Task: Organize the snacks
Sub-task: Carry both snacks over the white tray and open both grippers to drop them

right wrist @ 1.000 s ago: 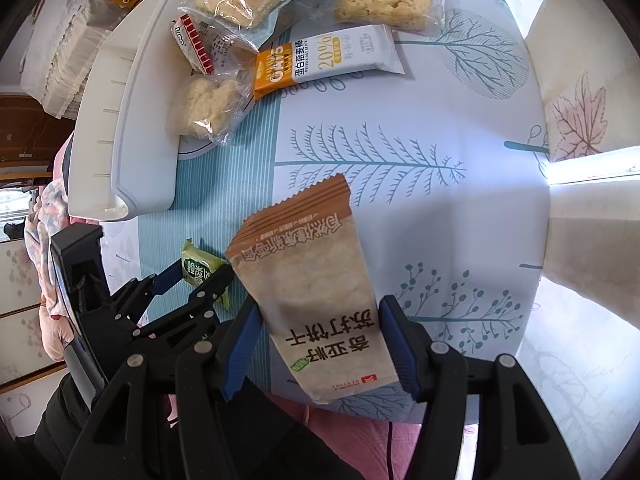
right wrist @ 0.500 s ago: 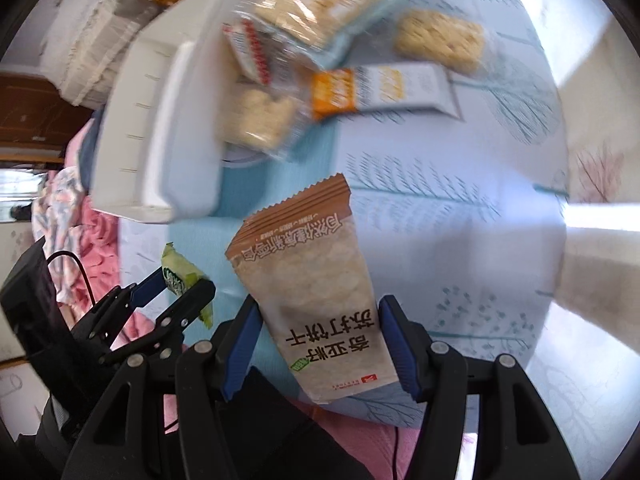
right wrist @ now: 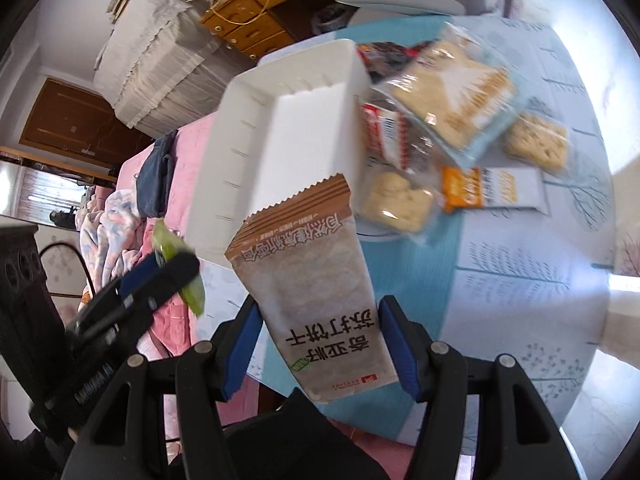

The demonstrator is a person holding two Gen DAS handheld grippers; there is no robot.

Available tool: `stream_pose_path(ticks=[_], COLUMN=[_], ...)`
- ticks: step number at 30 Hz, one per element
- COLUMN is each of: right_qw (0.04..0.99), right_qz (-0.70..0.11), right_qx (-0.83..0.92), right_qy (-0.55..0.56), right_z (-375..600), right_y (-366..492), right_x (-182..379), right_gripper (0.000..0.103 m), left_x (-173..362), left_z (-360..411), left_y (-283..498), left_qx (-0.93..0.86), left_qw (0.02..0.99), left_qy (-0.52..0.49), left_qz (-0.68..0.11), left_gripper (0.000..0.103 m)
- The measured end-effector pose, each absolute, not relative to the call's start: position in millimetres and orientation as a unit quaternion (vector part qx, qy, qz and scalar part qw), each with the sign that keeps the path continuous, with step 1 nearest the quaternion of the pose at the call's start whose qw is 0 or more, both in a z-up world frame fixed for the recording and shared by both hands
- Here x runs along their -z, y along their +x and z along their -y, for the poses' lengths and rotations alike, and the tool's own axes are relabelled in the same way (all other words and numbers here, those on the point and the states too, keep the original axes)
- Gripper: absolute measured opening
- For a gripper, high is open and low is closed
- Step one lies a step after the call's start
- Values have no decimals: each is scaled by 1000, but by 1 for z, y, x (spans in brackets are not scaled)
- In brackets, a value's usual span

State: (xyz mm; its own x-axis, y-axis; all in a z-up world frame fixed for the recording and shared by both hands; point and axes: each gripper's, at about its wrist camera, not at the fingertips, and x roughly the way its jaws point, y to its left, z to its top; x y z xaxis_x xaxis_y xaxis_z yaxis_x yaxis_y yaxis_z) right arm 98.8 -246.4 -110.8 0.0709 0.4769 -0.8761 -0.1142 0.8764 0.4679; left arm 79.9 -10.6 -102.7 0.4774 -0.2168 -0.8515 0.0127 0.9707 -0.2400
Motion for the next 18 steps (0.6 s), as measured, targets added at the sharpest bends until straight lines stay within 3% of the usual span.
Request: stream_pose_path(ticks=[18], right_qw=[734], right_qz=[-634], right_qx=[-179], right_qy=[165], right_z=[145], right_y=[129], right_x=[111], right_gripper=[60], left_x=[112], left_z=[-104], left_y=[136], left_qx=[77], left_qw=[851], left_qy=[-106], left_qz=[-509], left_gripper=[55])
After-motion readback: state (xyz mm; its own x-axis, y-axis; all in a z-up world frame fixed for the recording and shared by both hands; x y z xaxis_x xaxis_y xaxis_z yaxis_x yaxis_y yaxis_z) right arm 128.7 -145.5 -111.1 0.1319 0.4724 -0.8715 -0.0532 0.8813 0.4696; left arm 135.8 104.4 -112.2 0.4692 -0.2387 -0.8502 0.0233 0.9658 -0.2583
